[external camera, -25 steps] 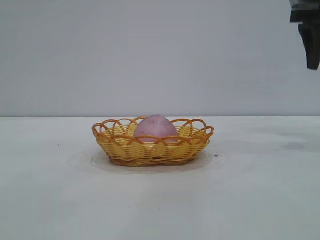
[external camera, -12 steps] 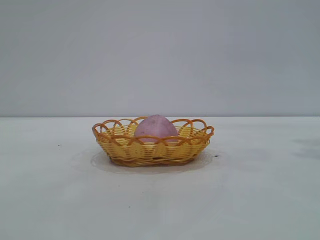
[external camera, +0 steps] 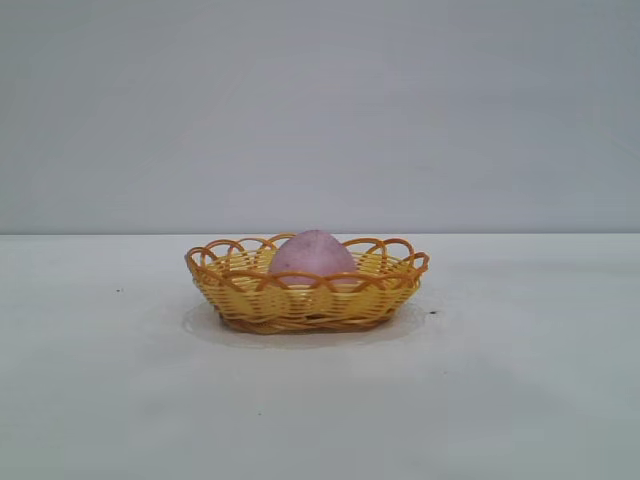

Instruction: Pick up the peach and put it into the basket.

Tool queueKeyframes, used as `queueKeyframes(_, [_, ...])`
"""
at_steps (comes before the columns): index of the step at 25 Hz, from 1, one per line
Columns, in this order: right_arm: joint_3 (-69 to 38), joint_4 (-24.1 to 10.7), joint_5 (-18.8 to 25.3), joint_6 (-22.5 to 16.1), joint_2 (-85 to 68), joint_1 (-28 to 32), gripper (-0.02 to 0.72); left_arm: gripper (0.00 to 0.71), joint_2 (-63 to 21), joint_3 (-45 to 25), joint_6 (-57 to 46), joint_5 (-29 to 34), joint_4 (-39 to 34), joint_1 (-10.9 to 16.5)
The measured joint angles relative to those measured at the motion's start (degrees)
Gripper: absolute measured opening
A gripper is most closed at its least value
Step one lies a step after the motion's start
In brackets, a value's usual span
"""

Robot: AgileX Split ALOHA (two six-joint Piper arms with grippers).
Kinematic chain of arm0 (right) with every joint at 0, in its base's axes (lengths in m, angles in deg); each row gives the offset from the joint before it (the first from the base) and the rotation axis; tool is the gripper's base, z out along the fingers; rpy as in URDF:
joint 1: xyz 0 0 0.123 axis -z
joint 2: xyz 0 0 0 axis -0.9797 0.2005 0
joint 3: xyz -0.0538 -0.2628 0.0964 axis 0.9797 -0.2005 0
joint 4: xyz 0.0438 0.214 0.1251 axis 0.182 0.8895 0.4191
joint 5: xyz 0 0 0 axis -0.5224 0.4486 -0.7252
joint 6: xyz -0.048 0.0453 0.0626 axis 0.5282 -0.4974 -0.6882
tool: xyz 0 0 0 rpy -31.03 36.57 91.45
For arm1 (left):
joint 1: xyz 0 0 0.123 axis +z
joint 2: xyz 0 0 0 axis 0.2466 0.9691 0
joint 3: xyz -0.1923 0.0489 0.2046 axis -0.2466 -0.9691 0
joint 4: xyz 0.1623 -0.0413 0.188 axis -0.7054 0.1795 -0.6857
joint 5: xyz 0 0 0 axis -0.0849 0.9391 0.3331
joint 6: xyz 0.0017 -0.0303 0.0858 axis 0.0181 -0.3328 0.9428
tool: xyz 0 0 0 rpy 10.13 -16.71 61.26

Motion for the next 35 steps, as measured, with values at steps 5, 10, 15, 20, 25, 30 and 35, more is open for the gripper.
queueKeyframes(5, [-14.51,0.09,-1.33,0.22,-16.89,0.00,0.529,0.497,0.00,0.00,0.00,0.00,0.00,0.00])
queueKeyframes(10, [-28.23,0.09,-2.91,0.22,-31.93,0.00,0.529,0.497,0.00,0.00,0.00,0.00,0.00,0.00])
queueKeyframes(15, [-37.61,0.09,-3.63,0.22,-44.88,0.00,0.529,0.497,0.00,0.00,0.00,0.00,0.00,0.00])
queueKeyframes(20, [-41.42,-0.17,-3.43,0.22,-55.00,0.00,0.529,0.497,0.00,0.00,0.00,0.00,0.00,0.00])
queueKeyframes(25, [-41.50,-1.85,-3.43,0.22,-61.13,0.00,0.529,0.497,-0.09,0.00,0.00,0.00,0.00,0.00])
queueKeyframes(30, [-42.65,-1.93,-5.16,0.22,-61.12,0.00,0.529,0.497,-0.09,0.00,0.00,0.00,0.00,0.00])
queueKeyframes(35, [-42.89,-1.93,-6.15,0.22,-61.12,0.00,0.529,0.497,-0.09,0.00,0.00,0.00,0.00,0.00])
